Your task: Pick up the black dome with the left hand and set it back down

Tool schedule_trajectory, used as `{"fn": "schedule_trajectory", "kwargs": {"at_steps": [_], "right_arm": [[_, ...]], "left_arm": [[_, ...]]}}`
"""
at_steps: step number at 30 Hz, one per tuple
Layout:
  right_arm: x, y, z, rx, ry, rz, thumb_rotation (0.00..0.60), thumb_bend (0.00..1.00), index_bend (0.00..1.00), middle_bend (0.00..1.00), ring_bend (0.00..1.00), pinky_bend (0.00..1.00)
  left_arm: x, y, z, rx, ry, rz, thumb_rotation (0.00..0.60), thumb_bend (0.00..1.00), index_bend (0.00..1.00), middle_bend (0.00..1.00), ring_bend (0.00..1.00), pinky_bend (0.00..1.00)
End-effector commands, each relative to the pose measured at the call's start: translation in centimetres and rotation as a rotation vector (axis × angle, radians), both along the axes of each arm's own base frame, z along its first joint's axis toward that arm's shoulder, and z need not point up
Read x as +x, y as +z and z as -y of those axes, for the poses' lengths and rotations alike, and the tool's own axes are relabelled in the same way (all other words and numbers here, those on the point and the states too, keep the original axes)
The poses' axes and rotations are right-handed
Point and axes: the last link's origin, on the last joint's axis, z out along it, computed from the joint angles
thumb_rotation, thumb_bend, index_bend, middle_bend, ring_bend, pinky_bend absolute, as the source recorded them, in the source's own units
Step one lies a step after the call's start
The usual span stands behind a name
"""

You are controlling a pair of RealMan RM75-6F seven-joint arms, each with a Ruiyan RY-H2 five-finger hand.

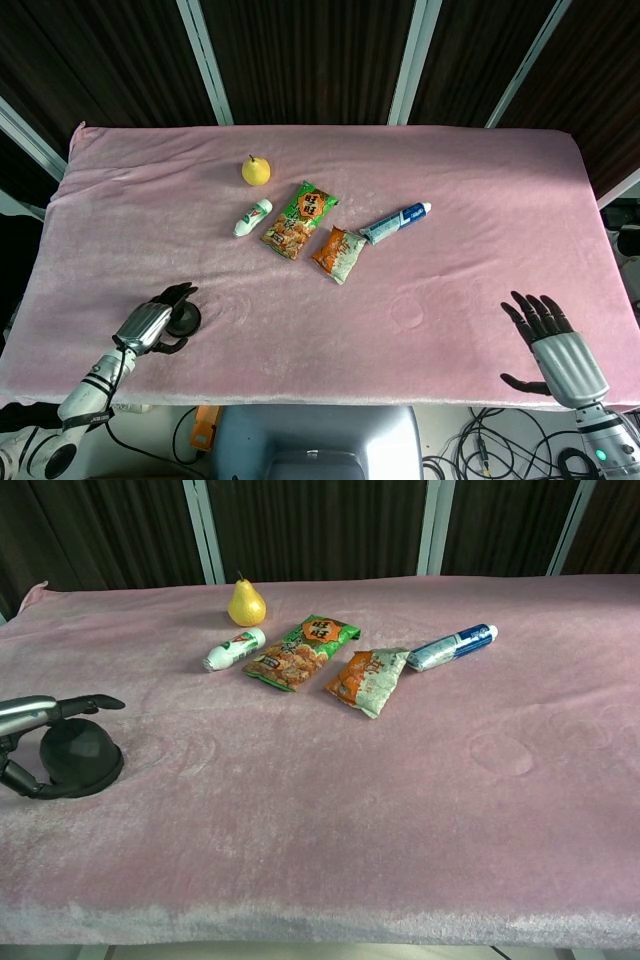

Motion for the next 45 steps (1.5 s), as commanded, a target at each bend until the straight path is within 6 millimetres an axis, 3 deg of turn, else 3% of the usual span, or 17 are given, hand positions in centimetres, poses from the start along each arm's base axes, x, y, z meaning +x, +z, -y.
{"fn": "schedule_trajectory", "kwargs": {"at_steps": [1, 7, 10, 15, 21, 29, 34, 40, 42, 45], "right_arm": [[0.0, 0.0, 0.0, 0.003, 0.002, -0.002, 0.6, 0.0, 0.0, 0.0, 0.03, 0.16], [0.0, 0.0, 0.0, 0.003, 0.004, 0.0, 0.6, 0.0, 0.0, 0.0, 0.03, 0.16], [0.0, 0.0, 0.0, 0.004, 0.003, 0.0, 0.6, 0.0, 0.0, 0.0, 0.03, 0.16], [0.1, -0.1, 0.1, 0.014, 0.008, -0.004, 0.6, 0.0, 0.0, 0.0, 0.03, 0.16], [0.1, -0.1, 0.1, 0.017, 0.008, -0.004, 0.6, 0.0, 0.0, 0.0, 0.03, 0.16], [0.1, -0.1, 0.1, 0.019, 0.006, -0.002, 0.6, 0.0, 0.0, 0.0, 0.03, 0.16], [0.1, -0.1, 0.1, 0.021, 0.005, -0.003, 0.6, 0.0, 0.0, 0.0, 0.03, 0.16], [0.2, -0.1, 0.1, 0.023, 0.009, -0.001, 0.6, 0.0, 0.0, 0.0, 0.03, 0.15], [0.1, -0.1, 0.0, 0.024, 0.01, -0.001, 0.6, 0.0, 0.0, 0.0, 0.03, 0.15], [0.1, -0.1, 0.1, 0.024, 0.011, -0.001, 0.6, 0.0, 0.0, 0.0, 0.03, 0.16]], "left_arm": [[-0.4, -1.1, -0.6, 0.027, -0.003, -0.008, 0.6, 0.3, 0.04, 0.0, 0.0, 0.2], [-1.2, -1.6, -0.6, 0.018, 0.02, -0.026, 0.6, 0.3, 0.06, 0.01, 0.01, 0.2], [-1.3, -1.5, -0.5, 0.002, 0.036, -0.023, 0.6, 0.3, 0.09, 0.11, 0.13, 0.21], [-1.4, -1.6, -0.4, -0.001, 0.043, -0.012, 0.6, 0.3, 0.21, 0.27, 0.35, 0.42], [-1.6, -1.9, -0.1, 0.014, 0.037, -0.008, 0.6, 0.3, 0.33, 0.39, 0.51, 0.54], [-0.8, 0.2, 0.2, 0.121, -0.044, -0.01, 0.6, 0.3, 0.36, 0.43, 0.56, 0.6], [0.1, 2.9, 0.6, 0.224, -0.104, -0.025, 0.6, 0.3, 0.36, 0.43, 0.57, 0.62], [0.3, 5.8, -0.1, 0.503, -0.227, -0.247, 0.6, 0.31, 0.36, 0.43, 0.57, 0.62], [0.2, 6.2, -0.2, 0.588, -0.247, -0.315, 0.6, 0.31, 0.36, 0.43, 0.57, 0.62], [0.1, 6.0, 0.1, 0.57, -0.212, -0.251, 0.6, 0.31, 0.36, 0.43, 0.58, 0.62]]}}
